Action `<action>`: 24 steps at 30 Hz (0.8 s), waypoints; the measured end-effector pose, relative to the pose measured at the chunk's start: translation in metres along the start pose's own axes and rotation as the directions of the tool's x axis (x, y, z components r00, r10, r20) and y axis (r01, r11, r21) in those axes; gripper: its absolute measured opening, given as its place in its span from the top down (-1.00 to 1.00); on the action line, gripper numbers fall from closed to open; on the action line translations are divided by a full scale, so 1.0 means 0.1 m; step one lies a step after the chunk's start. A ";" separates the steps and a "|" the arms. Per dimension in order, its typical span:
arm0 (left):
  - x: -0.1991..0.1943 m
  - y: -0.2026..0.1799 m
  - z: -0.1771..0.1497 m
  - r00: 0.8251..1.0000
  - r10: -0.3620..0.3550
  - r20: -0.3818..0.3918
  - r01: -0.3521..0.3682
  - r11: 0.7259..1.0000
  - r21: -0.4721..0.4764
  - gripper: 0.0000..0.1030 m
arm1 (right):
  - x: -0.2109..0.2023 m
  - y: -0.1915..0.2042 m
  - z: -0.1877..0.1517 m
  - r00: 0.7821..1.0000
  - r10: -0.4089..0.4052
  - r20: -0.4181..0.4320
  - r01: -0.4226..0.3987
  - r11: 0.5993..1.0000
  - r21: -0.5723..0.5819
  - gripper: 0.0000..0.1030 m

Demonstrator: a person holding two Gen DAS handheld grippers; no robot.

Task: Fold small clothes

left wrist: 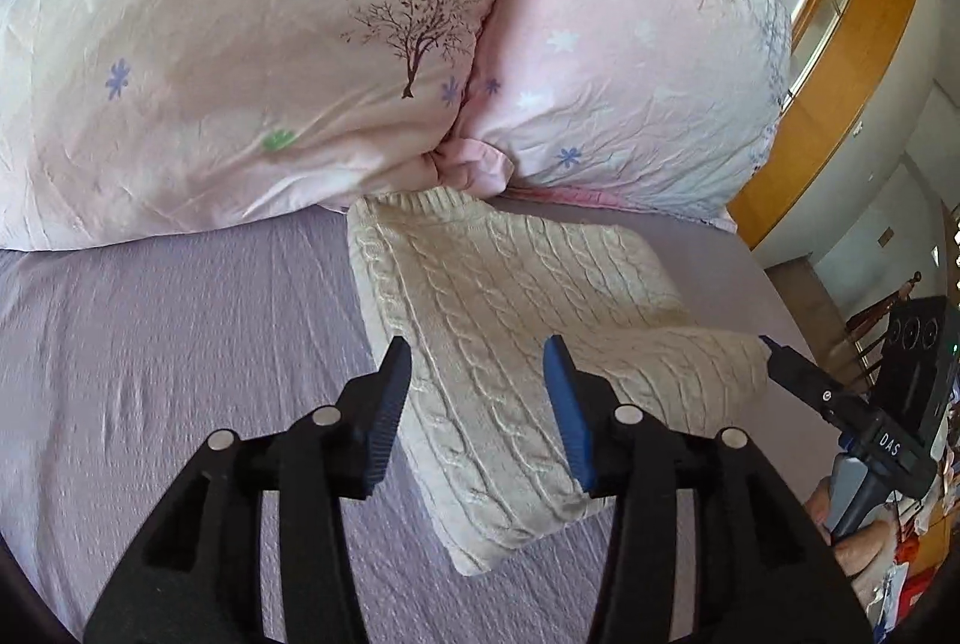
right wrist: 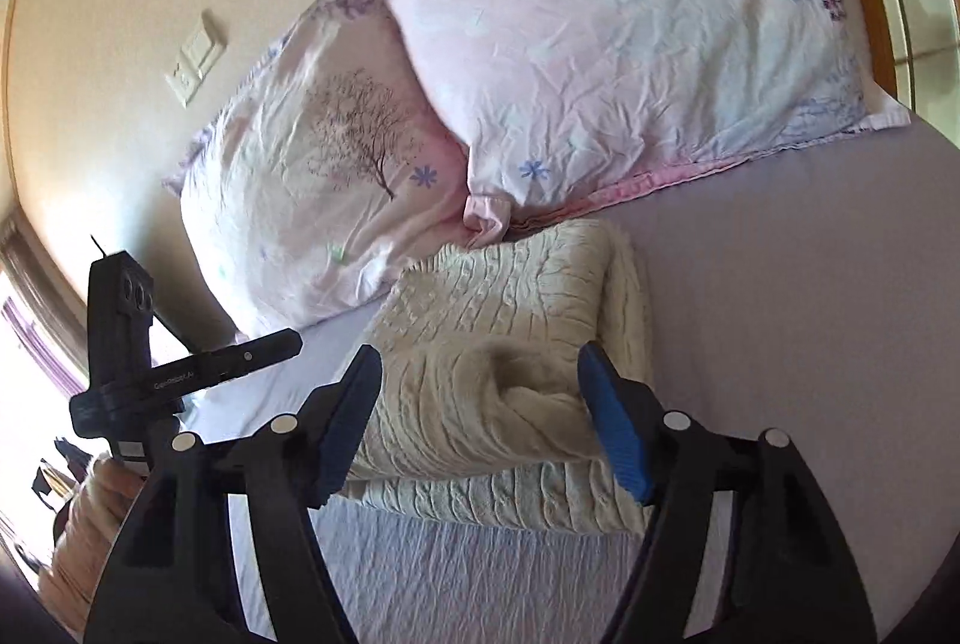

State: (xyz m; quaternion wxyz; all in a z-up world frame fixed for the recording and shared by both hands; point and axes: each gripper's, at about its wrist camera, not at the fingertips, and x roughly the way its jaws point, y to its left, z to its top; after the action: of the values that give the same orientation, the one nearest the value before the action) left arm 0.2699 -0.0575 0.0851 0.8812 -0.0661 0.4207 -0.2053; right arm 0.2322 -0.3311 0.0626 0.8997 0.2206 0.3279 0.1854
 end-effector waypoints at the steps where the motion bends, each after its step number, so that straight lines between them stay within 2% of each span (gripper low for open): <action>1: 0.02 -0.04 -0.03 1.000 0.005 -0.001 -0.005 1.000 0.019 0.04 | 0.06 0.01 -0.01 0.999 -0.025 -0.028 0.024 1.000 -0.015 -0.36; 2: 0.04 -0.08 -0.06 1.000 0.004 -0.004 -0.004 0.999 0.035 0.04 | 0.15 -0.01 -0.03 0.996 -0.059 -0.065 0.057 0.998 -0.034 0.22; 3: 0.05 -0.08 -0.09 1.000 -0.003 -0.009 0.003 0.999 0.044 0.04 | 0.20 -0.04 -0.07 0.992 -0.074 -0.097 0.071 0.997 -0.041 0.49; 5: 0.05 -0.14 -0.14 0.999 -0.040 -0.021 0.041 0.997 0.068 0.04 | 0.18 -0.13 -0.16 0.991 -0.042 -0.127 0.043 0.999 -0.001 0.55; 10: 0.14 -0.40 -0.34 0.998 -0.040 -0.038 0.047 0.979 0.199 -0.09 | 0.03 -0.39 -0.42 0.986 -0.067 -0.152 0.081 0.993 0.086 0.56; 12: 0.23 -0.46 -0.44 0.998 -0.015 -0.058 0.028 0.970 0.240 -0.22 | 0.02 -0.35 -0.45 0.982 -0.088 -0.166 0.100 0.993 0.070 0.56; 14: 0.30 -0.50 -0.52 0.997 0.030 -0.070 -0.010 0.963 0.270 -0.24 | -0.01 -0.23 -0.41 0.981 -0.109 -0.159 0.117 0.992 0.040 0.52; 16: 0.33 -0.48 -0.58 0.997 0.041 -0.060 -0.024 0.962 0.272 -0.26 | -0.10 -0.16 -0.32 0.990 -0.071 -0.125 0.079 0.995 0.059 0.30; 17: 0.33 -0.47 -0.57 0.998 0.033 -0.057 -0.017 0.964 0.264 -0.27 | -0.13 -0.17 -0.25 0.995 -0.042 -0.095 0.051 0.994 0.094 0.02; 19: 0.34 -0.43 -0.56 0.998 0.005 -0.059 0.008 0.974 0.226 -0.32 | -0.15 -0.23 -0.10 0.999 -0.030 -0.045 0.036 0.988 0.148 -0.17; 22: 0.36 -0.45 -0.56 0.998 0.005 -0.057 0.008 0.974 0.224 -0.42 | 0.07 -0.34 0.15 0.996 -0.081 -0.047 0.088 0.982 0.165 -0.11; 23: 0.36 -0.46 -0.57 0.998 0.012 -0.054 0.001 0.973 0.229 -0.43 | 0.20 -0.40 0.20 0.991 -0.110 -0.072 0.121 0.978 0.168 0.03; 24: 0.35 -0.48 -0.58 0.999 0.015 -0.050 -0.003 0.973 0.231 -0.44 | 0.34 -0.44 0.23 0.986 -0.130 -0.104 0.146 0.975 0.169 0.05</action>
State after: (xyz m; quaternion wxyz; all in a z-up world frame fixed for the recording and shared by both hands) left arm 0.2302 -0.1118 0.0369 0.8727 0.0439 0.4168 -0.2504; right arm 0.2803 -0.3581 0.0384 0.8713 0.2668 0.3989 0.1027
